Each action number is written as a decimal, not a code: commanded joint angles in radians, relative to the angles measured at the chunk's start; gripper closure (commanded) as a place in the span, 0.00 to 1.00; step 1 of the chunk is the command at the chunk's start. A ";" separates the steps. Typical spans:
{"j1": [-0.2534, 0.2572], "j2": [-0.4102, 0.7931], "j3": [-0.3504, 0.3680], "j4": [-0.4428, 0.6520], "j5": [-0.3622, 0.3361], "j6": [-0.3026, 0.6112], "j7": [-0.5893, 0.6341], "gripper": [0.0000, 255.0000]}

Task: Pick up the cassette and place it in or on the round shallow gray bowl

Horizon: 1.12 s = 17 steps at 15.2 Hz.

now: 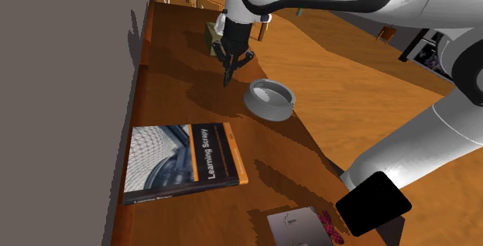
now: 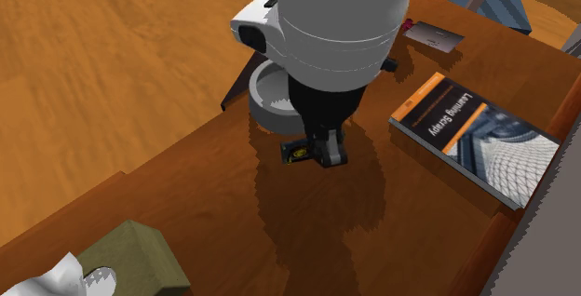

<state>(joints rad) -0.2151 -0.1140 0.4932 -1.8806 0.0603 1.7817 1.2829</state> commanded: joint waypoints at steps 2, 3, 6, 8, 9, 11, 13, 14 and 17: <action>-0.001 0.001 -0.001 0.042 -0.001 -0.042 0.001 1.00; -0.001 0.002 -0.001 0.057 -0.001 -0.056 0.002 1.00; -0.002 0.006 -0.001 0.102 -0.004 -0.097 0.004 1.00; -0.002 0.010 -0.001 0.133 -0.006 -0.124 0.005 1.00; -0.002 0.013 -0.001 0.149 -0.007 -0.138 0.007 1.00; -0.002 0.019 0.000 0.182 -0.010 -0.166 0.009 1.00; -0.002 0.026 0.001 0.216 -0.013 -0.194 0.012 1.00; -0.002 0.030 0.001 0.234 -0.015 -0.208 0.013 1.00; -0.015 -0.058 -0.026 0.159 0.022 -0.213 -0.031 1.00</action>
<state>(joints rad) -0.2257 -0.1341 0.4773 -1.6831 0.0662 1.5648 1.2691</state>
